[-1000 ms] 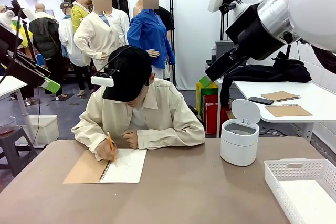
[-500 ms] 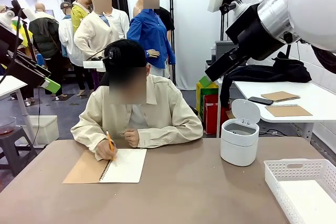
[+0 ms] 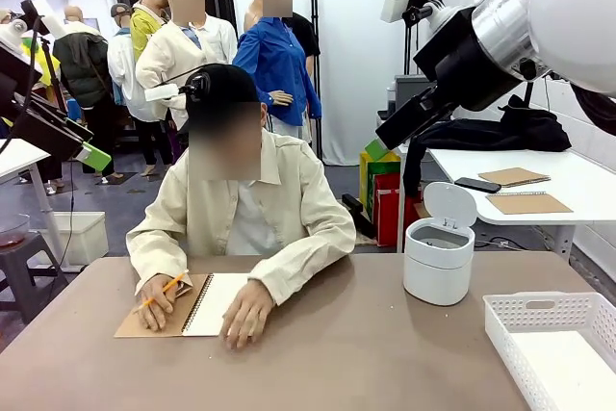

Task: Sort the paper based on its condition.
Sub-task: If a person hands you a paper, place it in the Organizing basket , and if it's crumpled, put it in the Trash can.

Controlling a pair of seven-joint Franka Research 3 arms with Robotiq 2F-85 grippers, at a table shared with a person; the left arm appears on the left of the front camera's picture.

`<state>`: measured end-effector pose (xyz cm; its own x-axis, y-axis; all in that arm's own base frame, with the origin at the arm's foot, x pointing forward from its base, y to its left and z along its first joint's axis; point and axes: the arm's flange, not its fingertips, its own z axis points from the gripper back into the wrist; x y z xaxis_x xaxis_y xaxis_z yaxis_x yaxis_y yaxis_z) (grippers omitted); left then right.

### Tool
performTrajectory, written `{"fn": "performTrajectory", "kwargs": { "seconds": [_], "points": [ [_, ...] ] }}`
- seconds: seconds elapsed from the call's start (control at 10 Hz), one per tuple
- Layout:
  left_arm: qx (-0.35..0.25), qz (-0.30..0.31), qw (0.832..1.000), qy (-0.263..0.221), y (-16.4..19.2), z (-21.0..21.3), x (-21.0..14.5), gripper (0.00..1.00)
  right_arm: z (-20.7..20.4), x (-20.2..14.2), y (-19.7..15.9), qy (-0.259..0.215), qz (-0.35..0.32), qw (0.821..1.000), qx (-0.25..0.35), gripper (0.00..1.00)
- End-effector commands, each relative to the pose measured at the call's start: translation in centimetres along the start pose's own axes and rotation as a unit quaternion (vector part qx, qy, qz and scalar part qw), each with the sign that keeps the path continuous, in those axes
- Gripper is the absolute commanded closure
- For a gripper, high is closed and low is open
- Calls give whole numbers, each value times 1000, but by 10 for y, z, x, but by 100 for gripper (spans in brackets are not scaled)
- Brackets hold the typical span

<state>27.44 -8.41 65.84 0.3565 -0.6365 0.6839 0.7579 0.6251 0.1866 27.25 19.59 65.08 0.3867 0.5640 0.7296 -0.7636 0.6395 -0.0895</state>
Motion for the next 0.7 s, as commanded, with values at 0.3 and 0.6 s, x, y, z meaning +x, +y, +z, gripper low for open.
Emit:
{"fn": "performTrajectory", "kwargs": {
  "seconds": [0.3,0.6],
  "points": [
    [0,0,1000,0,0,0,0,0,-1,0,0,-2,0,1000,-2,0],
    [0,0,1000,0,0,0,0,0,-1,0,0,-2,0,1000,-2,0]
  ]
}}
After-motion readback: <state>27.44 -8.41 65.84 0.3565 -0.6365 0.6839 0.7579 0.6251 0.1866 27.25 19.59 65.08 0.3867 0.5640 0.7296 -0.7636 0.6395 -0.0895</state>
